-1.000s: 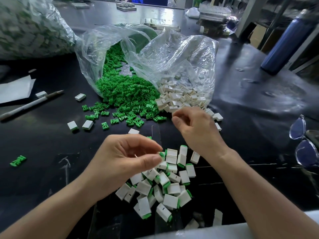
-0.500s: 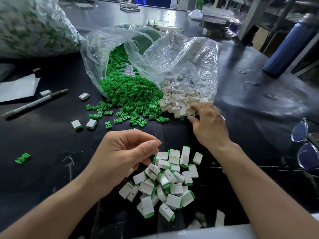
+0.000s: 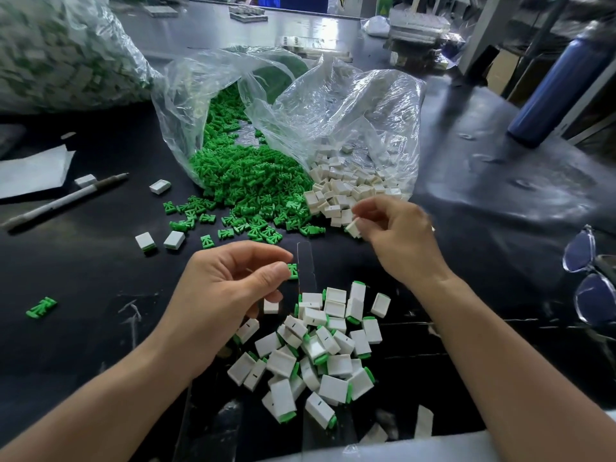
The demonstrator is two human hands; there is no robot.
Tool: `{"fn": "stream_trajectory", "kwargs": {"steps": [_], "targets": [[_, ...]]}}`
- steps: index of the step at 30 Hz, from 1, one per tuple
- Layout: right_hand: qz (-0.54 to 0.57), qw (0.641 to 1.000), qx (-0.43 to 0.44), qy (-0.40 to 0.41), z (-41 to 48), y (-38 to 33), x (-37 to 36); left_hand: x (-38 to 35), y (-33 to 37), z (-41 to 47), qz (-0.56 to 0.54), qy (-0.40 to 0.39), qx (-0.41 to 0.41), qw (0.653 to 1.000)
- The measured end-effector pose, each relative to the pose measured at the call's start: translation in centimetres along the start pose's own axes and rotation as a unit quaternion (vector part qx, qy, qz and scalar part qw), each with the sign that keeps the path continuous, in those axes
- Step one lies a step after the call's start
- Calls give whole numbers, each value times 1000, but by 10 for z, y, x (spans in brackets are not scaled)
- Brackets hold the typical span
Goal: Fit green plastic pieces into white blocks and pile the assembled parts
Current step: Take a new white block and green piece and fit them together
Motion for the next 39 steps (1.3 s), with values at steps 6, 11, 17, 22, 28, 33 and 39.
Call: {"fn": "stream_trajectory", "kwargs": {"steps": [6, 11, 17, 22, 28, 33, 39], "targets": [[141, 982, 60, -108, -23, -31, -21, 8, -10, 7, 32, 48, 10, 998], [192, 960, 94, -181, -39, -45, -33, 0, -8, 5, 25, 1, 31, 999], [155, 972, 90, -152, -38, -44, -31, -1, -7, 4, 34, 7, 39, 999], [-14, 986, 95, -138, -34, -36, -34, 2, -8, 5, 21, 38, 25, 999], [-149, 962, 97, -208, -36, -35, -51, 1, -7, 5, 11, 20, 28, 999], [-168, 958, 89, -215, -34, -37, -46, -1, -6, 5, 13, 12, 33, 999], [-174, 954, 82, -230, -35, -37, -47, -2, -7, 5, 23, 14, 37, 999]]}}
Point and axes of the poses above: each hand's wrist, its own z-axis towards the middle knuckle, its own x-axis out of the back of the hand, y = z × x, the point moved 3 cm from there along z, towards the middle knuckle, and after that the axes turned 2 degrees about -y, right-handed, at the moved point
